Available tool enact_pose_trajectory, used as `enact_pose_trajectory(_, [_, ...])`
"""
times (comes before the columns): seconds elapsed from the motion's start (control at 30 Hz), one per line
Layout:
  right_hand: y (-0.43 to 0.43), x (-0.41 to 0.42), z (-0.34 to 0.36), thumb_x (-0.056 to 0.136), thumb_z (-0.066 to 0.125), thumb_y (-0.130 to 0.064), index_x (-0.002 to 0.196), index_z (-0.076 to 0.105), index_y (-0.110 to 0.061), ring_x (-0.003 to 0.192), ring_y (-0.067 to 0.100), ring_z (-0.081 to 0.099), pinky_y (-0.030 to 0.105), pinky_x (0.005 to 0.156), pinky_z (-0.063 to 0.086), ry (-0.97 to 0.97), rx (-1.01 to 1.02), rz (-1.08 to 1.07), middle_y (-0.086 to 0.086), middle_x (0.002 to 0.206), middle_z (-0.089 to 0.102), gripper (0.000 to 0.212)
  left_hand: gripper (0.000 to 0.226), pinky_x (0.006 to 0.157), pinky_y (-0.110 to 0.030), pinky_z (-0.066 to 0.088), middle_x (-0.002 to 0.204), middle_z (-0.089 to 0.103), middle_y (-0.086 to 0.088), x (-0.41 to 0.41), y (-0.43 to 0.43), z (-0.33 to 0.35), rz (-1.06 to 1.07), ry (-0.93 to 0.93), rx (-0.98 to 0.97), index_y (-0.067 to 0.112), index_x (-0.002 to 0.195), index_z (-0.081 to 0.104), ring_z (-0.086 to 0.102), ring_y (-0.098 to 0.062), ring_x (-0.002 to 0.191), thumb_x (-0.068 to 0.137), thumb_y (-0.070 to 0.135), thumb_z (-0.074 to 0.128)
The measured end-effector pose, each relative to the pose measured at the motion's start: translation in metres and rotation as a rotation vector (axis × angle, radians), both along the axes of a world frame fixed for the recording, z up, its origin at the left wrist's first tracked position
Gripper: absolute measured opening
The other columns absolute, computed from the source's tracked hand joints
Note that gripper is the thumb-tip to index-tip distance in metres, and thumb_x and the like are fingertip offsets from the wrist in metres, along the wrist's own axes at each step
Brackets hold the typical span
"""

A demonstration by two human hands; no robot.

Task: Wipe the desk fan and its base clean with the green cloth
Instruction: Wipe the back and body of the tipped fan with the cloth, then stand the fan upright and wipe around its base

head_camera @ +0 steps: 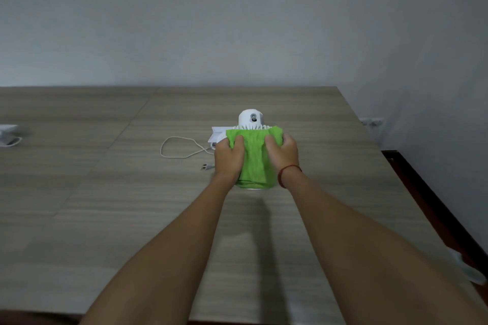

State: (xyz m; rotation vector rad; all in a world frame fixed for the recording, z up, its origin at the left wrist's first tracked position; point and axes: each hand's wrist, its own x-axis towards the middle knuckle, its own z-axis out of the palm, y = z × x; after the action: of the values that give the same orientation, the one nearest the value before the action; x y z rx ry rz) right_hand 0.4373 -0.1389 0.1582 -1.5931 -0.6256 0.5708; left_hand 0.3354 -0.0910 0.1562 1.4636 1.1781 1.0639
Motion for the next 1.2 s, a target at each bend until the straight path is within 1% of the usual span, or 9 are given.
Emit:
enact_pose_trajectory(0.17, [-0.019, -0.02, -0.052, 0.083, 0.056, -0.011, 0.092, 0.047, -0.017, 0.077, 0.018, 0.052, 0.027, 0.069, 0.04, 0.002, -0.17, 0.05, -0.004, 0.075, 0.052, 0.014, 0.017, 0.069, -0.031, 0.047, 0.082, 0.064, -0.012, -0.025, -0.015, -0.059, -0.034, 0.092, -0.141, 0.005, 0.084, 0.062, 0.06, -0.023, 0.079, 0.091, 0.016, 0.051])
enact_pose_trajectory(0.4, [-0.026, -0.037, -0.15, 0.082, 0.047, 0.004, 0.12, 0.05, -0.007, 0.094, 0.025, 0.058, 0.029, 0.082, 0.044, 0.005, -0.445, 0.152, 0.015, 0.106, 0.061, 0.04, 0.029, 0.086, -0.032, 0.046, 0.115, 0.065, -0.022, -0.044, -0.015, -0.158, -0.081, 0.372, -0.264, -0.001, 0.114, 0.059, 0.06, -0.034, 0.108, 0.09, 0.015, 0.058])
enact_pose_trajectory(0.47, [-0.024, -0.037, -0.179, 0.081, 0.046, 0.008, 0.127, 0.048, -0.006, 0.111, 0.029, 0.056, 0.03, 0.093, 0.043, -0.088, -0.505, 0.166, 0.019, 0.123, 0.057, 0.048, 0.045, 0.097, -0.033, 0.042, 0.13, 0.057, -0.022, -0.047, -0.014, -0.188, -0.162, 0.476, -0.245, -0.001, 0.131, 0.047, 0.054, -0.035, 0.12, 0.091, 0.016, 0.057])
enact_pose_trajectory(0.57, [-0.024, -0.036, -0.215, 0.086, 0.048, -0.001, 0.147, 0.026, -0.009, 0.144, 0.029, 0.026, 0.036, 0.115, 0.027, -0.37, -0.657, 0.22, 0.014, 0.156, 0.023, 0.065, 0.07, 0.117, -0.039, 0.023, 0.151, 0.033, -0.025, -0.054, -0.017, -0.229, -0.238, 0.63, -0.034, -0.005, 0.146, 0.024, 0.031, -0.037, 0.141, 0.089, 0.03, 0.044])
enact_pose_trajectory(0.7, [-0.03, -0.036, -0.241, 0.097, 0.037, -0.017, 0.15, 0.018, -0.009, 0.15, 0.026, 0.004, 0.038, 0.122, 0.012, -0.779, -0.708, 0.5, 0.006, 0.162, 0.005, 0.057, 0.061, 0.121, -0.043, 0.01, 0.161, 0.012, -0.016, -0.058, -0.028, -0.262, -0.368, 0.984, 0.184, 0.008, 0.151, 0.019, 0.012, -0.027, 0.15, 0.098, 0.038, 0.024])
enact_pose_trajectory(0.8, [-0.035, -0.031, -0.251, 0.1, 0.028, -0.028, 0.152, 0.013, -0.013, 0.15, 0.02, 0.002, 0.04, 0.122, 0.005, -0.887, -0.776, 0.503, -0.002, 0.163, 0.002, 0.056, 0.071, 0.121, -0.044, 0.005, 0.163, 0.005, -0.01, -0.057, -0.029, -0.267, -0.331, 1.078, 0.219, 0.013, 0.152, 0.013, 0.004, -0.023, 0.151, 0.09, 0.046, 0.003])
enact_pose_trajectory(0.9, [-0.034, -0.03, -0.249, 0.099, 0.029, -0.032, 0.151, 0.016, -0.013, 0.15, 0.018, 0.003, 0.042, 0.121, 0.002, -0.873, -0.773, 0.498, -0.001, 0.163, 0.005, 0.057, 0.065, 0.121, -0.043, 0.006, 0.162, 0.008, -0.013, -0.053, -0.023, -0.265, -0.334, 1.132, 0.237, 0.01, 0.15, 0.019, 0.006, -0.025, 0.151, 0.094, 0.043, 0.016])
enact_pose_trajectory(1.07, [-0.004, -0.013, -0.228, 0.098, 0.033, -0.035, 0.141, 0.038, -0.01, 0.147, 0.019, 0.02, 0.045, 0.121, 0.004, -0.847, -0.684, 0.292, 0.004, 0.159, 0.022, 0.051, 0.047, 0.101, -0.042, 0.043, 0.128, 0.057, -0.02, -0.029, 0.013, -0.237, -0.16, 1.032, 0.24, -0.001, 0.112, 0.063, 0.051, -0.034, 0.123, 0.091, 0.032, 0.038])
enact_pose_trajectory(1.2, [0.04, 0.021, -0.222, 0.096, 0.033, -0.033, 0.135, 0.043, -0.009, 0.136, 0.028, 0.04, 0.049, 0.116, 0.024, -0.633, -0.661, 0.151, 0.008, 0.153, 0.034, 0.047, 0.041, 0.089, -0.044, 0.052, 0.108, 0.063, -0.02, -0.009, 0.064, -0.231, -0.074, 0.819, 0.051, 0.0, 0.108, 0.06, 0.061, -0.036, 0.101, 0.093, 0.031, 0.038])
